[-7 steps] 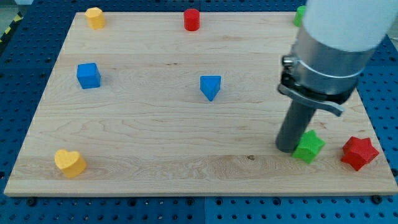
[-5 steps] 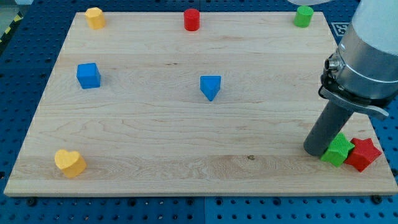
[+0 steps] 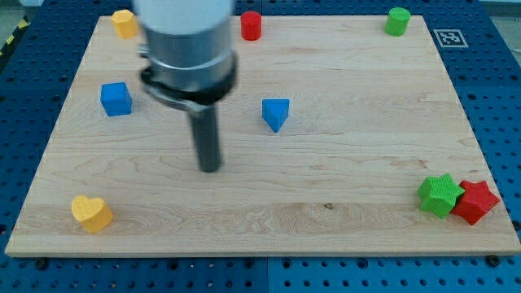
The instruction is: Move blue cube towards center
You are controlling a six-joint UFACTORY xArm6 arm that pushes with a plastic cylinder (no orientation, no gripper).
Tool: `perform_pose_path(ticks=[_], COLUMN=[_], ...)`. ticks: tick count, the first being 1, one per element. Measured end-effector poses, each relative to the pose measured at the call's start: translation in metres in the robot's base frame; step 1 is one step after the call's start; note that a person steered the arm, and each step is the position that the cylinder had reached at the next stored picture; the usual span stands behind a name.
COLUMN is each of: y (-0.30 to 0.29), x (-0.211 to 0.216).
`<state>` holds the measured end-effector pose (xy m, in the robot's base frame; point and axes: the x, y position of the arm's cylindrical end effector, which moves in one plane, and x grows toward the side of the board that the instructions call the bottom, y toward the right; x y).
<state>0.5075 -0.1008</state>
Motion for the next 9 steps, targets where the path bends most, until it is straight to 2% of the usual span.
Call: perform_pose_path(ticks=[2,3,4,5,7,9], y=[-0.159,-0.200,-0.198,-0.187,-0.064,0.005], x=[-0.037,-0.082,-0.103,-0.103,-0.112,-0.112])
